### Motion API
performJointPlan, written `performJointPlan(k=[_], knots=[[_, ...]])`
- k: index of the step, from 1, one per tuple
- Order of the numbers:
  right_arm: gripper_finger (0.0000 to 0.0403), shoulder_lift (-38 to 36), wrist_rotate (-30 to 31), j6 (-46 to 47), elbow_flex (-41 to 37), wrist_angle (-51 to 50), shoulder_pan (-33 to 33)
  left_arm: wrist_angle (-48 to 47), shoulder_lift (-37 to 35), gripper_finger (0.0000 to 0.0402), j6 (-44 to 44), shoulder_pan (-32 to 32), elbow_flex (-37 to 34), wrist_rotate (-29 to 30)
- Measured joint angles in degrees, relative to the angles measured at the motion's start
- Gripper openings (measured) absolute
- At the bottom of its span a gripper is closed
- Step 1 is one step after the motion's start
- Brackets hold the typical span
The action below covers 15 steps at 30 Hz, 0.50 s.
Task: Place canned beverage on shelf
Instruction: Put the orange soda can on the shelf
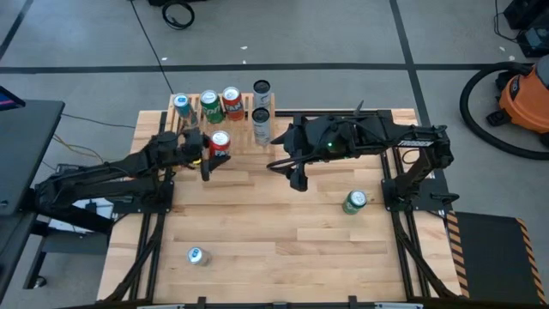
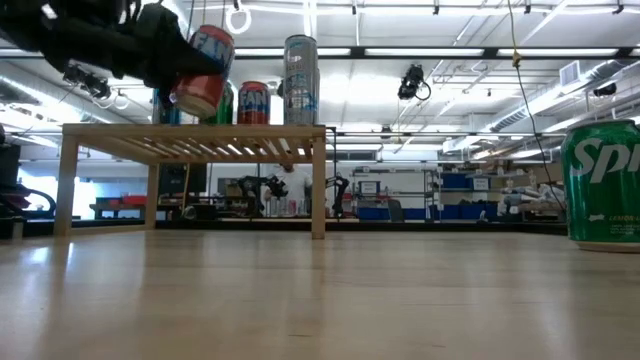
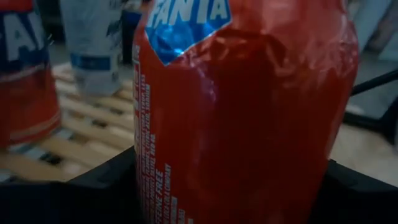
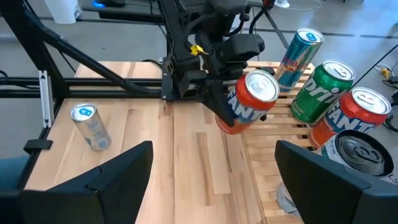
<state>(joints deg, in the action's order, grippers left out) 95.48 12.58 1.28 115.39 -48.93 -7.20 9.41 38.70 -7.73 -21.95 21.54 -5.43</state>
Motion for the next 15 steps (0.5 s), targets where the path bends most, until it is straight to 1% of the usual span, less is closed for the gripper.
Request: performJointPlan(k=[4, 8, 12, 15], knots=[[0.0348, 0.0, 0.0, 0.0, 0.0, 0.0, 0.1, 9.9, -0.1, 0.0302, 1.0, -0.8, -2.9, -5.4], [0.0348, 0.0, 0.0, 0.0, 0.0, 0.0, 0.1, 14.9, 1.5, 0.0302, 2.7, -2.3, -4.2, -5.6], [0.0348, 0.0, 0.0, 0.0, 0.0, 0.0, 0.1, 19.7, 5.1, 0.0302, 3.5, -4.3, -4.2, -10.1], [0.0348, 0.0, 0.0, 0.0, 0.0, -0.1, 0.1, 22.8, 8.4, 0.0302, 3.5, -5.9, -4.2, -10.0]])
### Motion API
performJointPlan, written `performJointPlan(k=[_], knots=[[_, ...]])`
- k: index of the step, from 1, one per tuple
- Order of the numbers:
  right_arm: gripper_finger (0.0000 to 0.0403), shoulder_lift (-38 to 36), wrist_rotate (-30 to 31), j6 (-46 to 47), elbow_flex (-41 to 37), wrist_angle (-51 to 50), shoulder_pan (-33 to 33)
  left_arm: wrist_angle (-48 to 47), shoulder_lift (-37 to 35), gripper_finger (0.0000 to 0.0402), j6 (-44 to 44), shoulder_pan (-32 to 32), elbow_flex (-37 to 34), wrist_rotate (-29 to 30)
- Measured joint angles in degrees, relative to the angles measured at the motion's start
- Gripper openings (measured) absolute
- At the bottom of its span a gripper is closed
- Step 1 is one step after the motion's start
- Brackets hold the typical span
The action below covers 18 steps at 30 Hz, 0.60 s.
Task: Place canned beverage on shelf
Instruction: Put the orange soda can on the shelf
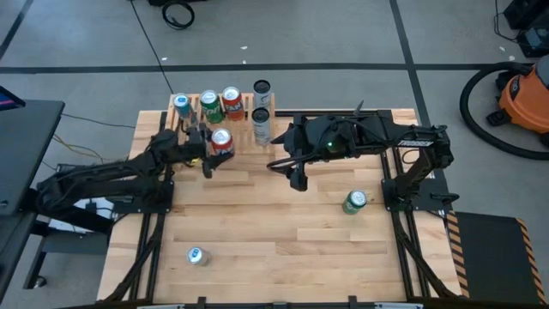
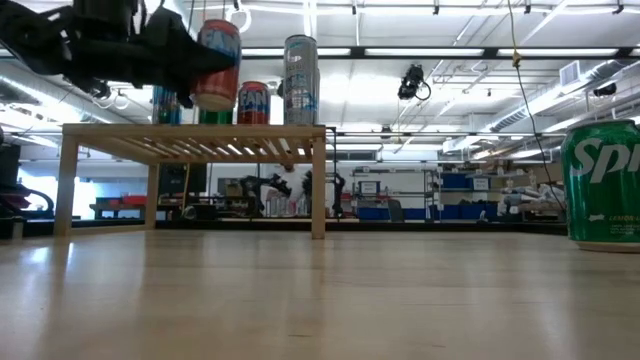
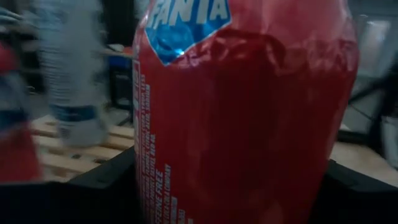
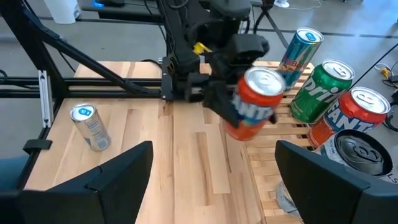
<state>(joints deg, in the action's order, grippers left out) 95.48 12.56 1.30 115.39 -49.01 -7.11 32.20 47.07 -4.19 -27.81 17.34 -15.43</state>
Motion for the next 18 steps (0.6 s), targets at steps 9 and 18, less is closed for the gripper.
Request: performJointPlan(k=[9, 18], knots=[[0.0348, 0.0, -0.1, 0.0, 0.0, -0.9, 0.0, 8.5, 7.0, 0.0302, 0.4, -1.0, 0.1, 0.2], [0.0348, 0.0, -0.2, 0.0, 0.0, -1.0, 0.0, 14.6, 12.9, 0.0302, 1.9, -2.6, 0.1, 0.2]])
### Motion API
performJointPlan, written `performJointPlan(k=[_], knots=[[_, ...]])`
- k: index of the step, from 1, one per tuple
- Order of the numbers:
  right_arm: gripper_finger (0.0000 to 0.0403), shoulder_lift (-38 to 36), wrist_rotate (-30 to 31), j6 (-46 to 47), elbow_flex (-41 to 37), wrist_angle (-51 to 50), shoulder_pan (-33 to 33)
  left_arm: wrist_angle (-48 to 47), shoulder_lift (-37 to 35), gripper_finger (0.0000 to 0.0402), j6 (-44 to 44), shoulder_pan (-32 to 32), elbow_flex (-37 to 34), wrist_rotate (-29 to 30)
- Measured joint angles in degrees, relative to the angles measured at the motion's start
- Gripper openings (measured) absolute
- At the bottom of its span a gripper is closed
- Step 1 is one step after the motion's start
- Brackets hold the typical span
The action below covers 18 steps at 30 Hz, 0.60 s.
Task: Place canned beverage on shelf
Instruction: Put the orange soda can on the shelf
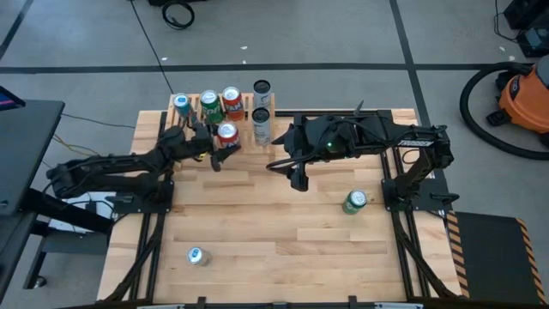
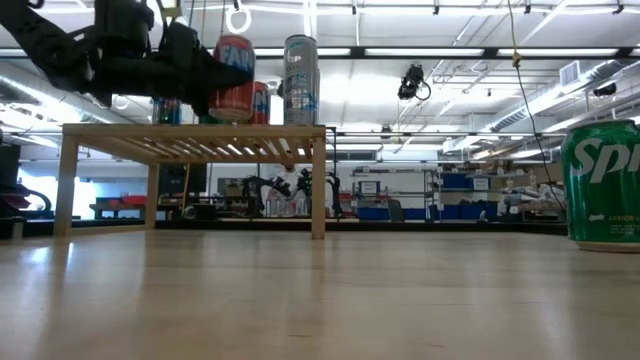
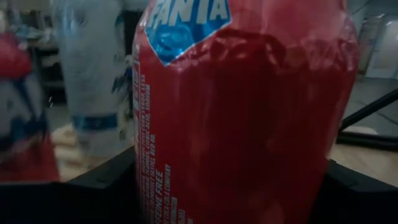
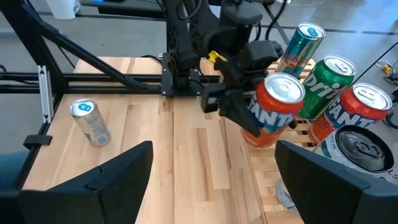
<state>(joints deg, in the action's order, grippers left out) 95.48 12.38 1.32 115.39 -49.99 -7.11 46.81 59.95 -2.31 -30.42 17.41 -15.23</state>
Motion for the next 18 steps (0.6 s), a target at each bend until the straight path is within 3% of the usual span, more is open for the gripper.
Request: performJointPlan(k=[18], knots=[[0.0348, 0.0, 0.0, 0.0, 0.0, -1.0, 0.0, 8.7, 8.7, 0.0302, -1.6, -2.6, 0.1, 0.0]])
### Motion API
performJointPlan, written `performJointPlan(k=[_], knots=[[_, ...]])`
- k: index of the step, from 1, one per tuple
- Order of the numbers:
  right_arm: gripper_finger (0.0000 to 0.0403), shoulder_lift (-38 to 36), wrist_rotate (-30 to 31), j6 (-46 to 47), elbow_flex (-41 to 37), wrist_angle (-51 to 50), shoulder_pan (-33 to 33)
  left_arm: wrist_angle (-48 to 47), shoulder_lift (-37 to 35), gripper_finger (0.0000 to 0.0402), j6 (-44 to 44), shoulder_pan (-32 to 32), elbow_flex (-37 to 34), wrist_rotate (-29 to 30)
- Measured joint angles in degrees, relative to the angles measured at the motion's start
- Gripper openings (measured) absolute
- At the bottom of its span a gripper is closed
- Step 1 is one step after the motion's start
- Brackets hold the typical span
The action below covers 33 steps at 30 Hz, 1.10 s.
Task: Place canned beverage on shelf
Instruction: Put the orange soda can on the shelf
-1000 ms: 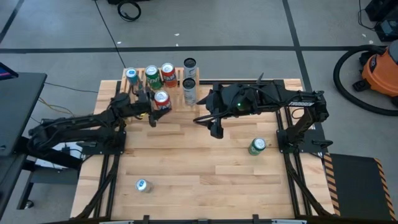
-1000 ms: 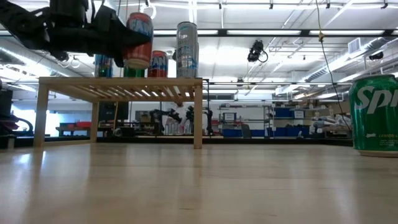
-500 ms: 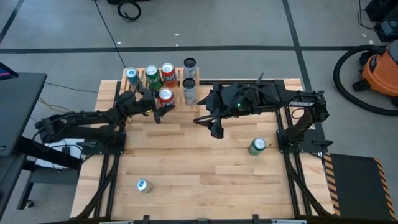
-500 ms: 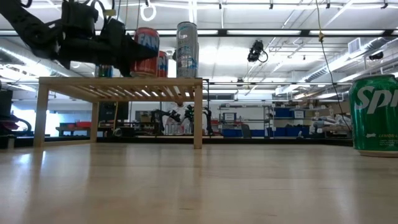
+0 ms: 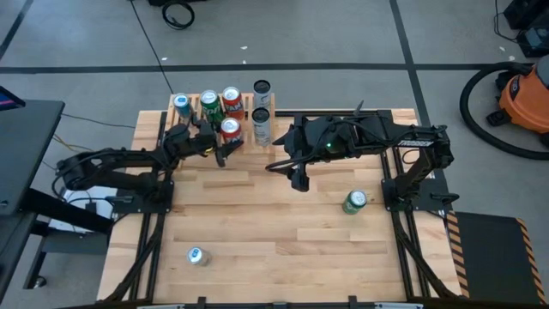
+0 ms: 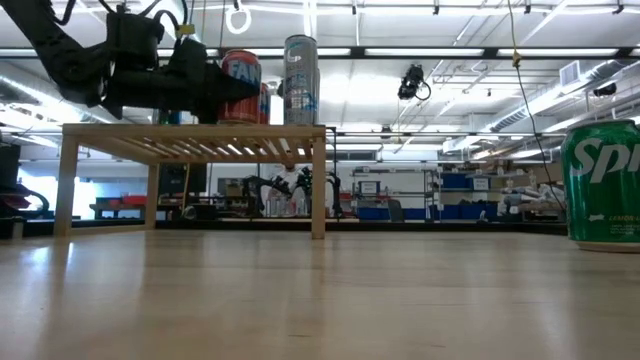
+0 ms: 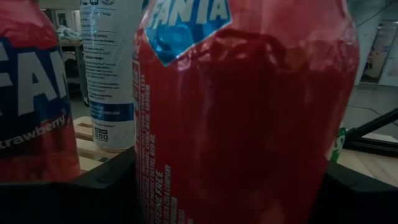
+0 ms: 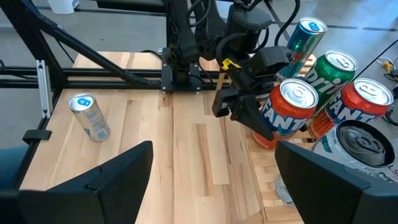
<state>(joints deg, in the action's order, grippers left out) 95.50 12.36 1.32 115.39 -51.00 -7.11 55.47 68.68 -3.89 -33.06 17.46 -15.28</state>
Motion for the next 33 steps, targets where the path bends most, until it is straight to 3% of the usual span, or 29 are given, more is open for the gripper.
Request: performJointPlan(k=[6, 33], knots=[[0.0348, 0.0, 0.0, 0.2, 0.0, -0.7, 0.0, 1.4, 0.5, 0.0303, -3.0, -1.3, 0.0, -0.1], [0.0348, 0.0, 0.0, 3.7, 0.0, -1.7, 0.0, 0.0, 0.3, 0.0319, -1.5, -1.9, 0.0, -0.1]])
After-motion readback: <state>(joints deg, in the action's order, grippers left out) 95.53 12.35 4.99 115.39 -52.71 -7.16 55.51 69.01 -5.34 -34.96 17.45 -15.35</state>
